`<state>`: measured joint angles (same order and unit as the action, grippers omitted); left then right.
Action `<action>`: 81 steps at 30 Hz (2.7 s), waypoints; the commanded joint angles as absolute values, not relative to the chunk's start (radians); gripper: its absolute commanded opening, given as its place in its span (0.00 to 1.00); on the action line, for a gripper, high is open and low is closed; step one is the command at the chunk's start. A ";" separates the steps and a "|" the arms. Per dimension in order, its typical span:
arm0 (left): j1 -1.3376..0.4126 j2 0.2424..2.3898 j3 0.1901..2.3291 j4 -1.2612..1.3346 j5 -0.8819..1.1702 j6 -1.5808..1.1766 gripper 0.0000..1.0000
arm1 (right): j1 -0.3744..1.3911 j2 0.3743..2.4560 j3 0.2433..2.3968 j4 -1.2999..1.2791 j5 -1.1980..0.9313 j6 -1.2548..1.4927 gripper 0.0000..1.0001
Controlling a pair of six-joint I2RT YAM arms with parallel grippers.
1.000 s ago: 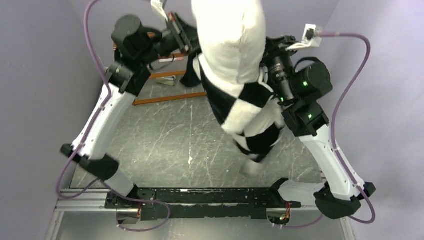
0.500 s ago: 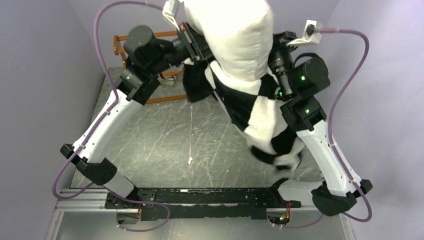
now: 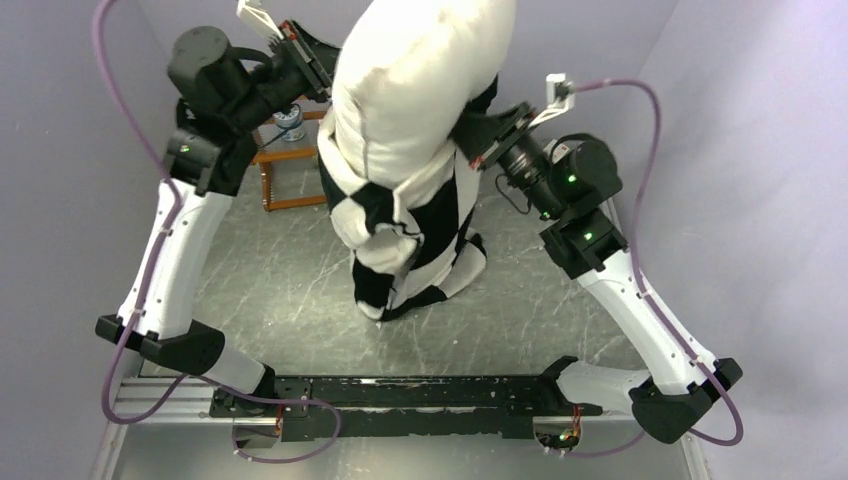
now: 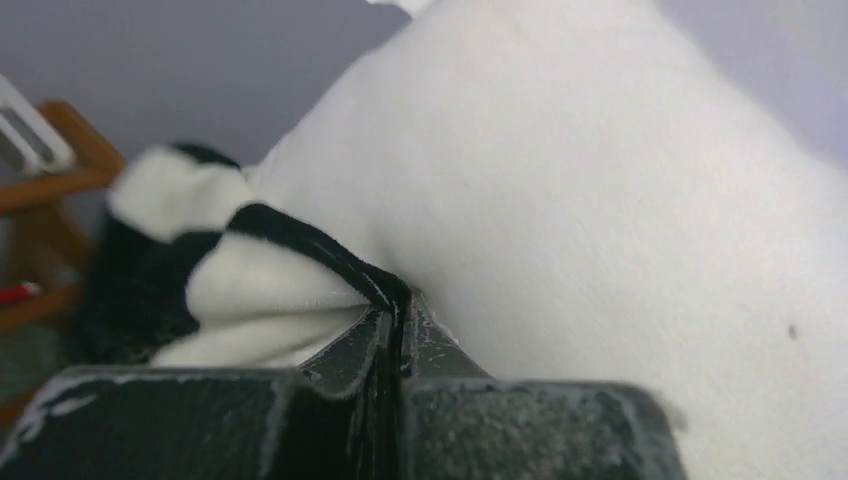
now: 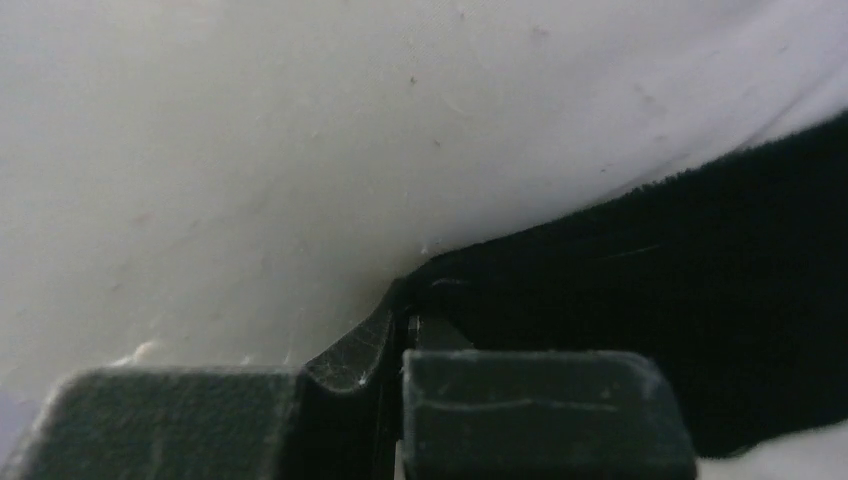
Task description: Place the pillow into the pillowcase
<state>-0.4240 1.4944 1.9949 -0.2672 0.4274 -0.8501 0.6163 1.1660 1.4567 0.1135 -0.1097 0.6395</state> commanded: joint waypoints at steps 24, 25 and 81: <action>-0.477 1.250 1.406 -0.533 0.474 -0.407 0.39 | 0.750 1.092 0.604 0.334 -0.020 0.634 0.00; -0.477 1.236 1.412 -0.598 0.426 -0.401 0.46 | 0.751 1.088 0.579 0.345 -0.006 0.641 0.00; -0.674 1.113 0.923 -0.335 0.268 -0.586 0.85 | 0.463 0.875 0.825 -0.361 0.111 0.634 0.93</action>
